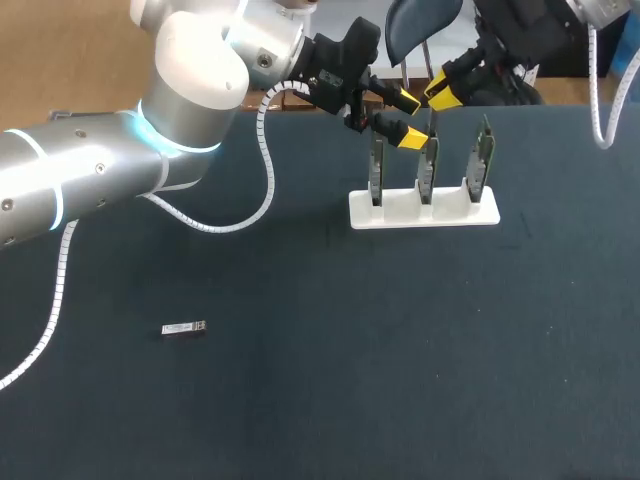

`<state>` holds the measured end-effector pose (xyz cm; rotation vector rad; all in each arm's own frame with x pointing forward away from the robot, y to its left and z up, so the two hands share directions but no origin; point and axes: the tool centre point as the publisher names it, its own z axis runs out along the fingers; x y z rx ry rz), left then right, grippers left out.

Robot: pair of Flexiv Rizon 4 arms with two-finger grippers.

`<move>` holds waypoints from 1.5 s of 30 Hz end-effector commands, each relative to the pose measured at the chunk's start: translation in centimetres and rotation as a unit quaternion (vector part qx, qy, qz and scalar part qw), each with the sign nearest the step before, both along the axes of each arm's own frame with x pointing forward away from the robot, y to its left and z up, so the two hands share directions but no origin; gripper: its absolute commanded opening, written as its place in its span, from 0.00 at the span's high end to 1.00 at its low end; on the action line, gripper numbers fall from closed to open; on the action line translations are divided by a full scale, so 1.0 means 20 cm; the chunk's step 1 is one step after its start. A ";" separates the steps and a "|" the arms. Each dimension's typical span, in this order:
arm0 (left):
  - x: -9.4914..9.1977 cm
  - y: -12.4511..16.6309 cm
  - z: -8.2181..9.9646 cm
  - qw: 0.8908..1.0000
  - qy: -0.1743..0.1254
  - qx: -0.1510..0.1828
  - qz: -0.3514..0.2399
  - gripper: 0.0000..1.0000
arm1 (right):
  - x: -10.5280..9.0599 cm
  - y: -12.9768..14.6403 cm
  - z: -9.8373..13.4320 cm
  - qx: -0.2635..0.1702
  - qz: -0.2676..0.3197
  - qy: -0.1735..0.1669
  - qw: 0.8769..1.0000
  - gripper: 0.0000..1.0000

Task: Pick up the optical module with the left hand, and insert it into the network port with the right hand.

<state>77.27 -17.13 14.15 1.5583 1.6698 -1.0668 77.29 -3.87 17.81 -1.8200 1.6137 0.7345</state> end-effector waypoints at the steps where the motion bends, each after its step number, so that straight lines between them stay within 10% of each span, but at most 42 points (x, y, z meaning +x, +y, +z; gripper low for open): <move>1: 0.01 0.00 0.00 1.000 0.001 0.001 -0.002 0.00 | -0.02 0.00 -0.01 0.000 -0.006 -0.003 1.000 1.00; 45: 0.01 0.00 0.00 1.000 0.001 0.001 -0.002 0.00 | -0.02 -0.02 -0.02 -0.001 -0.023 -0.005 1.000 1.00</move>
